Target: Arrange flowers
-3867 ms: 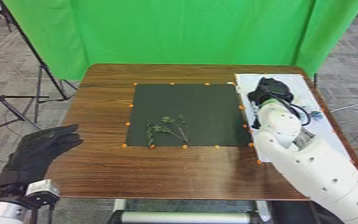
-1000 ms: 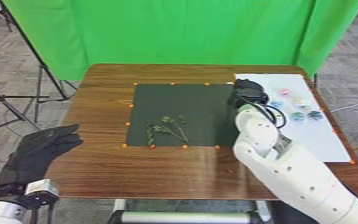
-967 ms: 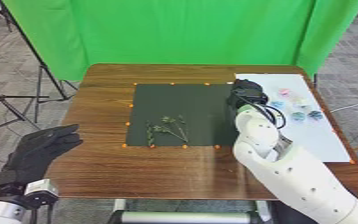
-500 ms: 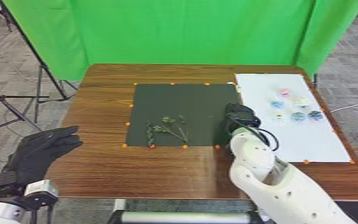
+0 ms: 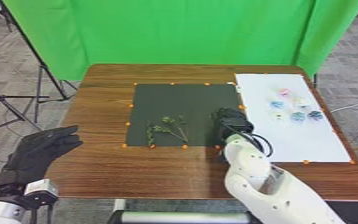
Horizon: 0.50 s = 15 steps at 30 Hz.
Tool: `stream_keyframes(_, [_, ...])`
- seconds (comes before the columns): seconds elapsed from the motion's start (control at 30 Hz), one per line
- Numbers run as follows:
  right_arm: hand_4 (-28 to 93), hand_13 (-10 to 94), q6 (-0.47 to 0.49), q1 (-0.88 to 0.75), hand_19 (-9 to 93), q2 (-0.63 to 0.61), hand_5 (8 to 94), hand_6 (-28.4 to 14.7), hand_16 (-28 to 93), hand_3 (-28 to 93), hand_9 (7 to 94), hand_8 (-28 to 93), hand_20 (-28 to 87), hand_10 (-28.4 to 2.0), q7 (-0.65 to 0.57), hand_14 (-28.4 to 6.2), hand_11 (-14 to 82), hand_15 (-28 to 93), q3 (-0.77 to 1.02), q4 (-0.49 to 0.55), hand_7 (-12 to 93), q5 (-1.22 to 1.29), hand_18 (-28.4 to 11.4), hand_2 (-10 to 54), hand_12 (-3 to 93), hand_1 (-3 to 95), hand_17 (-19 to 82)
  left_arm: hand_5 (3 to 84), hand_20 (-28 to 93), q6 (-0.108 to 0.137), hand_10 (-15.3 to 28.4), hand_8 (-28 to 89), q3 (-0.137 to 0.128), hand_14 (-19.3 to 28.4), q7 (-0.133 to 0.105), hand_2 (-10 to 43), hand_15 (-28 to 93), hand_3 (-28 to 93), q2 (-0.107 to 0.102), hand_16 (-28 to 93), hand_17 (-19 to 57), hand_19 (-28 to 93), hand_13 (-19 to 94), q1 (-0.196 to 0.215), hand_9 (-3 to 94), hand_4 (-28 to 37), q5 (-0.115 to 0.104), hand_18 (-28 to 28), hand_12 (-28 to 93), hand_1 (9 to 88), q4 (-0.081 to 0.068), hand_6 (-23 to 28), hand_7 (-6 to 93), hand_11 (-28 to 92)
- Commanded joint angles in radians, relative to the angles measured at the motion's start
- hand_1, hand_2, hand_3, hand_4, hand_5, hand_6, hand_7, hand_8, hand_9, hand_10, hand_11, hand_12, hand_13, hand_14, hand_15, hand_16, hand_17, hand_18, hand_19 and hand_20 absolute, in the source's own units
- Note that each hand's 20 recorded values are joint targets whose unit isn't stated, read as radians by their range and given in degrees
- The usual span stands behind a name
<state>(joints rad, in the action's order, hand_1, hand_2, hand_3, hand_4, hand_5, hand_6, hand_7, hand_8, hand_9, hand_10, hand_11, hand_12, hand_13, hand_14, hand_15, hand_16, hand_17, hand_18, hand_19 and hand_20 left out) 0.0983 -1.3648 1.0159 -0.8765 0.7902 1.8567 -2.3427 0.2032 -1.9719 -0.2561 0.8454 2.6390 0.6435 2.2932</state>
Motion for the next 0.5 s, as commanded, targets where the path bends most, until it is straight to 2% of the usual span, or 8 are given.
stream_keyframes(0.03, [-27, 83, 0.005, -0.027, 93, 0.003, 85.6, -4.5, 24, 78, 83.4, 18, -9, -14.6, -0.004, -9.0, 51.1, 74, -0.029, 0.01, 29, 0.0, -22.2, -9.5, 29.1, 51.2, 42, 54.2, 15, -0.001, 22.5, -9, -0.004, 26.8, 0.003, 4.5, 64, 79, 0.004, -13, -9.0, 59, 30, 0.016, 44.7, -14.8, -0.003, 20.6, 11, 31.1, 0.003, 16.0, 14.5, 43])
stream_keyframes(0.37, [-26, 83, -0.004, -0.012, 93, 0.003, 85.3, -4.2, 24, 77, 83.1, 18, -10, -14.9, -0.041, -9.3, 51.6, 74, -0.061, 0.023, 29, -0.046, -22.3, -9.5, 28.2, 49.3, 42, 54.2, 15, -0.001, 22.5, -9, -0.011, 26.7, 0.01, 4.6, 64, 79, 0.002, -13, -8.9, 59, 30, 0.02, 44.7, -14.8, 0.001, 20.6, 11, 30.9, 0.006, 15.9, 14.6, 43])
stream_keyframes(0.5, [-24, 80, -0.023, -0.01, 93, -0.002, 81.7, -5.4, 25, 75, 78.0, 19, -13, -17.7, -0.056, -11.2, 56.0, 76, -0.065, 0.032, 31, -0.033, -23.7, -9.5, 27.5, 44.5, 43, 54.2, 14, -0.008, 22.5, -9, -0.02, 26.8, 0.013, 4.7, 64, 79, 0.008, -13, -9.0, 59, 30, 0.03, 44.7, -14.8, 0.004, 20.5, 11, 30.9, 0.008, 15.9, 14.6, 43])
